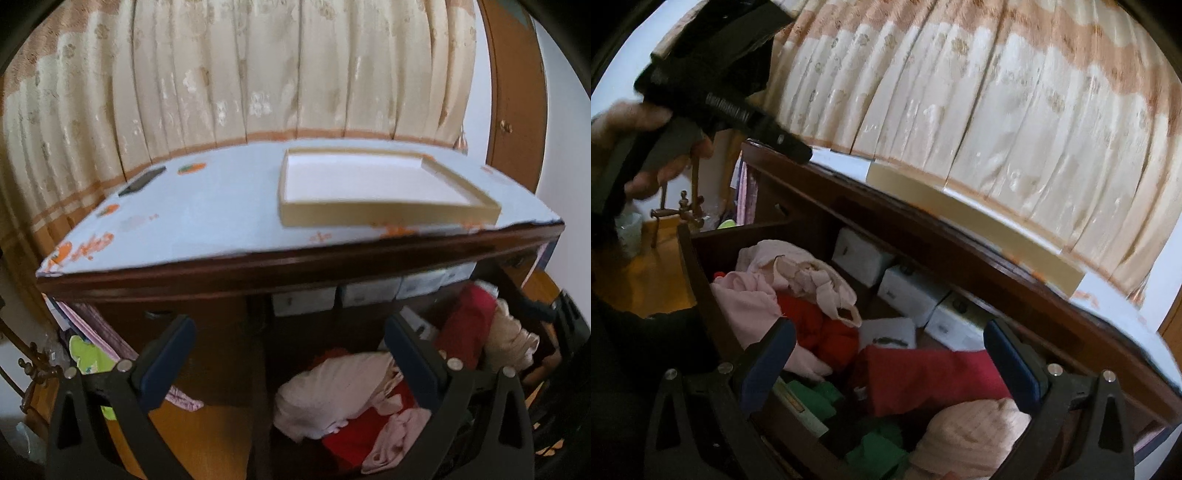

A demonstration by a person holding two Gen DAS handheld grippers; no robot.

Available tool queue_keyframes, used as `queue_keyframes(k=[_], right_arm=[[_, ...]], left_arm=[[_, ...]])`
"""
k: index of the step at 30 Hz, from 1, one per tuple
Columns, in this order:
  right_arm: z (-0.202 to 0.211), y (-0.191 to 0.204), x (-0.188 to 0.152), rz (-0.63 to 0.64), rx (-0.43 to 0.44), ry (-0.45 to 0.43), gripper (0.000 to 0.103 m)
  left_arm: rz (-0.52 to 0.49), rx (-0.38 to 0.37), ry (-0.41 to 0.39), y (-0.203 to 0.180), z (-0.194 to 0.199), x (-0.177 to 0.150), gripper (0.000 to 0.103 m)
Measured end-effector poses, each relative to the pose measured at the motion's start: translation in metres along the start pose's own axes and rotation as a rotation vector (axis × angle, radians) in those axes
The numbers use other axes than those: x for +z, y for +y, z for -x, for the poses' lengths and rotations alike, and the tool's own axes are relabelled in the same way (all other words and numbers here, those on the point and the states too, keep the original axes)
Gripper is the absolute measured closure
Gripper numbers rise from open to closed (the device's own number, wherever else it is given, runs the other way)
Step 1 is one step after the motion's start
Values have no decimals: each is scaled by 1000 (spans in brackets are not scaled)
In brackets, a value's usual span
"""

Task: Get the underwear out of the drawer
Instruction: 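Lower both tools toward the clothes inside the open drawer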

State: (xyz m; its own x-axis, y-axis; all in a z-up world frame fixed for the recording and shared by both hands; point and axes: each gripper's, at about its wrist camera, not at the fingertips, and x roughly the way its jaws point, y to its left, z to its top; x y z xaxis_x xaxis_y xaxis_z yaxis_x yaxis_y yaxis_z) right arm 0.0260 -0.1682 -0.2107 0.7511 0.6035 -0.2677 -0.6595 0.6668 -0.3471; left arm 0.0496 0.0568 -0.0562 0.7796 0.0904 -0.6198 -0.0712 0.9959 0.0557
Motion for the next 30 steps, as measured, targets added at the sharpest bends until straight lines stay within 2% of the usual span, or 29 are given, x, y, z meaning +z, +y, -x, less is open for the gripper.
queue_keyframes(k=[5,11,18,24,30], right_arm=[[1,-9,4,-69,60,27,1],[6,-16,13,-93,56,26,1],[-5,-39,18,-173,54,105,0],[-15,-48,13,-209,72,151,1],[-30,-57,11,-272,83,235,1]], left_arm=[[-94,-42,67,-11,-18,-11,0],[-210,-133,148,-26,-35,-15,0],[-325,-208,243,-34,-60,-10,0],[-450,-280,294,-29,-63,-7,0],[-509,-292,352,-24,-79,-5,0]])
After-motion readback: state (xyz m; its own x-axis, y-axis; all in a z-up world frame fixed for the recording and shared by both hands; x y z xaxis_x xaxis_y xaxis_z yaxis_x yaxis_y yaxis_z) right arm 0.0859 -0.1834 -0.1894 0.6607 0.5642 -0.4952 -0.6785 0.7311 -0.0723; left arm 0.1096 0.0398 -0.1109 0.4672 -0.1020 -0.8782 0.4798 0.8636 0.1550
